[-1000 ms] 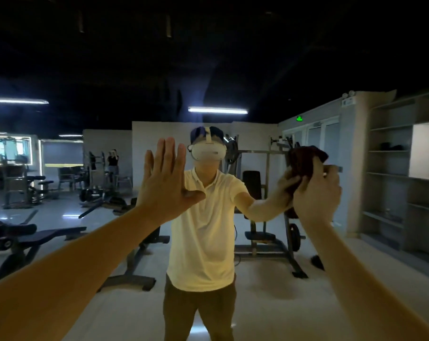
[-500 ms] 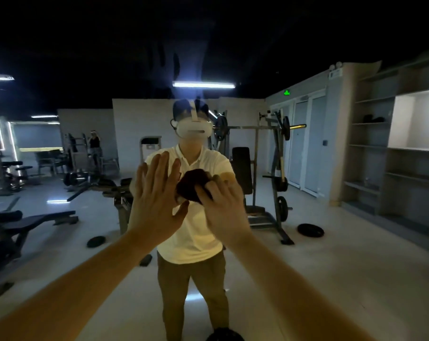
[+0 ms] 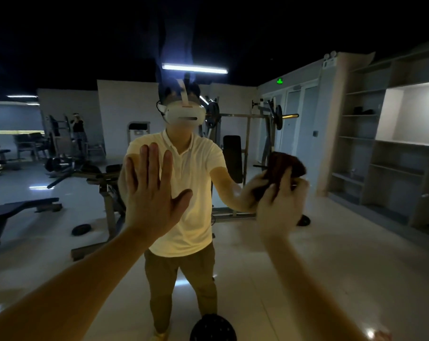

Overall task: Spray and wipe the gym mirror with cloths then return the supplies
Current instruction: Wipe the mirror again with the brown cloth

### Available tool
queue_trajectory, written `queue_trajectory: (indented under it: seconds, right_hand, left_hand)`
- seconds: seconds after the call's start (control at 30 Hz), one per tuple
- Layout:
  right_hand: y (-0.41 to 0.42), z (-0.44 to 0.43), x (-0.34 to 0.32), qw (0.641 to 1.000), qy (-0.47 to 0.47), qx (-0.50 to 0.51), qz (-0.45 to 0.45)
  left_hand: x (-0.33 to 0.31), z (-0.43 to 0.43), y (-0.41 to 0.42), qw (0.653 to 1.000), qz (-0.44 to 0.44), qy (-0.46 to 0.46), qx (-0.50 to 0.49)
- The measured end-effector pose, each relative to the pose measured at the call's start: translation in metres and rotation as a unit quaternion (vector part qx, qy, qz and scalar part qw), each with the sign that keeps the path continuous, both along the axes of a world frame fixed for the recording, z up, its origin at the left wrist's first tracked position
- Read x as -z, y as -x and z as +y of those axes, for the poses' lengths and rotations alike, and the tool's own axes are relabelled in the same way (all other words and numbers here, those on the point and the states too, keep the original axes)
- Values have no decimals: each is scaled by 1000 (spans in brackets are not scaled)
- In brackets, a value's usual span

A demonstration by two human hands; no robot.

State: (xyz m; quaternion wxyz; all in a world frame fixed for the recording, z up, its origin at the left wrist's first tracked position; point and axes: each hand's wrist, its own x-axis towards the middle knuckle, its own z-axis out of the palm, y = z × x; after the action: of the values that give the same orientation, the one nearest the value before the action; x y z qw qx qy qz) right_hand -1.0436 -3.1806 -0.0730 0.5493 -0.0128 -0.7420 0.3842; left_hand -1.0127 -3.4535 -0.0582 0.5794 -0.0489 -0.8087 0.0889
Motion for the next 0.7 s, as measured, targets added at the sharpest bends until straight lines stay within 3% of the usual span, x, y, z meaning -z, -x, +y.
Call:
queue_trajectory:
  seconds: [0.1, 0.23, 0.37, 0.43, 0.53, 0.6, 0.7]
  right_hand:
    - [-30, -64, 17, 996, -16, -84, 30]
    - [-40, -110, 41, 971, -187, -142, 33]
    - [-22, -57, 50, 908, -387, -135, 83]
    - [-9, -8, 47, 896, -428, -89, 76]
    - [9, 64, 34, 942, -337, -8, 5]
    - [13, 93, 25, 980, -192, 21, -39]
    - [10, 83, 24, 996, -22, 25, -87]
  left_hand:
    - [-2, 1, -2, 1000, -9, 2, -1]
    - [-2, 0, -5, 1000, -13, 8, 3]
    - [-5, -1, -9, 1000, -22, 6, 2]
    - [-5, -1, -11, 1000, -29, 0, -4]
    - [-6, 1, -15, 1000, -28, 0, -3]
    - [-7, 1, -19, 999, -32, -1, 1]
    - [4, 1, -32, 999, -44, -9, 6]
